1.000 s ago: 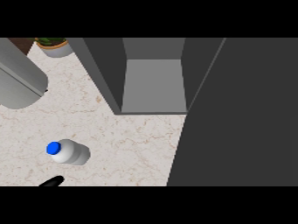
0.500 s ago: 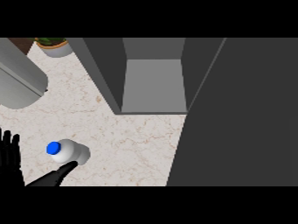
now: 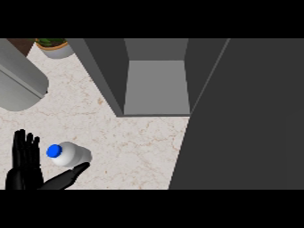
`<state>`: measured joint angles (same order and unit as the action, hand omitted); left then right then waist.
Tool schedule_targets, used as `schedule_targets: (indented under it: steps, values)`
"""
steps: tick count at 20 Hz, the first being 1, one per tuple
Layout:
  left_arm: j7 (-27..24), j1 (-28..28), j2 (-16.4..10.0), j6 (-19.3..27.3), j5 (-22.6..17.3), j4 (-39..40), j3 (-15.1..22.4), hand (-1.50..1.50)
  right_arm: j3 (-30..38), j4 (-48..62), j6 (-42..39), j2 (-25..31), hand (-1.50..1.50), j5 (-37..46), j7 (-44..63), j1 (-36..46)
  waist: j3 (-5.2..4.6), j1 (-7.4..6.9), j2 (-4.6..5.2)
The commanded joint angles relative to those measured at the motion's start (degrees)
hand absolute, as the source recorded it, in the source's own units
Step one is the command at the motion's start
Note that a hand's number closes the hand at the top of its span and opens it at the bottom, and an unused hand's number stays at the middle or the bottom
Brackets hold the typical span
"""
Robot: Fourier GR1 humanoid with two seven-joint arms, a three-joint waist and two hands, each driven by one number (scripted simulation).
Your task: Pick up the bottled water, place it into the cabinet and close the cabinet
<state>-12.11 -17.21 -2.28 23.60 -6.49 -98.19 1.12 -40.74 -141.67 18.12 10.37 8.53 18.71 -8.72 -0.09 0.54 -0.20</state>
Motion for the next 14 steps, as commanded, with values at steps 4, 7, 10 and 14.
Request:
schedule_targets:
  steps: [4, 7, 10, 14]
  values:
    - [-5.44, 0.27, 0.9, -2.89, -2.62, 6.32, -0.13, -1.5, 2.5, -6.98, 0.09, 2.01, -1.5, 4.9, 6.31, 2.87, 0.04, -0.46, 0.1]
    - [-8.23, 5.37, 2.24, -0.4, -2.98, 12.9, -0.83, -1.5, -2.15, -5.47, 1.65, 1.36, -1.5, 7.95, 5.01, 1.7, 0.04, -0.21, 0.07]
    - [-12.68, 3.36, 2.26, -2.81, -4.53, 17.59, -1.54, -1.5, -1.32, -8.08, 1.95, 5.34, -1.5, 6.06, 0.31, -3.14, 0.06, 0.1, -0.02]
    - [-16.33, 10.67, 2.27, 0.0, -5.72, 26.75, -2.29, -1.5, -2.78, -6.8, 2.94, 4.2, -1.5, 7.41, 2.14, -1.09, 0.02, 0.15, 0.07]
